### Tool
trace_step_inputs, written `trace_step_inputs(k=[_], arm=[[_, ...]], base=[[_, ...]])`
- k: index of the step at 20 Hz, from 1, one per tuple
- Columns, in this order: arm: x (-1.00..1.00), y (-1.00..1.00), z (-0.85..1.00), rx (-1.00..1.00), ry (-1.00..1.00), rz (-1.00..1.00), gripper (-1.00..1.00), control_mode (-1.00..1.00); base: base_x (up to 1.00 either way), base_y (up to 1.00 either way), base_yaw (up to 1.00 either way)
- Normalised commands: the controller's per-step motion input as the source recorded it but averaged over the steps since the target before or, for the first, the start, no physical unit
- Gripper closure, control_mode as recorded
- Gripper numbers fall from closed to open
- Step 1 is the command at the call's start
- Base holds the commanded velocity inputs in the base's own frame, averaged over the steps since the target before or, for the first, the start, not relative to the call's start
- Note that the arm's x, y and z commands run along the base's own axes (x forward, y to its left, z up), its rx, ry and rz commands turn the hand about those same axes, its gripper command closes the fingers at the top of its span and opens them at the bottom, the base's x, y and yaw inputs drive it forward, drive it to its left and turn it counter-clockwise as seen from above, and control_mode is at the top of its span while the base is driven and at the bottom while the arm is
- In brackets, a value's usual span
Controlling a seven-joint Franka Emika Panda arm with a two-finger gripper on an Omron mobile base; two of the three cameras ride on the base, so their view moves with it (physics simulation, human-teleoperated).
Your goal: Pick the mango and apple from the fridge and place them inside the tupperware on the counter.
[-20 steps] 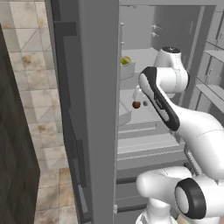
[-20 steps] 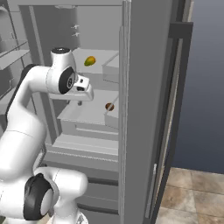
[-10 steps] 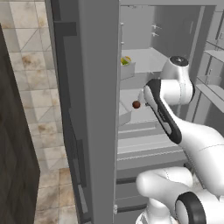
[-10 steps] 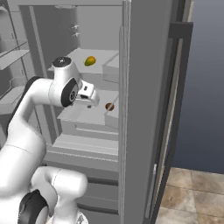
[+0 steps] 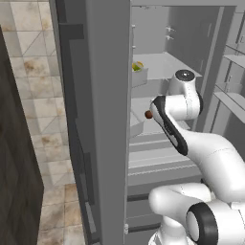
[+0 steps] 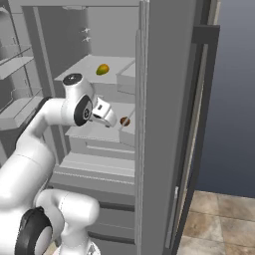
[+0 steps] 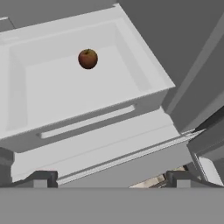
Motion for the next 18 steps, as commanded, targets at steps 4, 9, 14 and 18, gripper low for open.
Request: trace_step_inputs(k=[4, 9, 14, 18], arm=[[0.03, 0.0, -0.09, 0.0, 0.0, 0.0, -1.0, -1.0], [0.0, 0.0, -0.07, 0.0, 0.0, 0.0, -1.0, -1.0], [0.01, 0.0, 0.0, 0.0, 0.0, 0.0, -1.0, -1.0], [0.09, 0.0, 0.0, -0.01, 0.04, 0.0, -1.0, 1.0]], base=[[0.0, 0.0, 0.0], [0.0, 0.0, 0.0], [0.0, 0.0, 0.0], [0.15, 0.0, 0.0]])
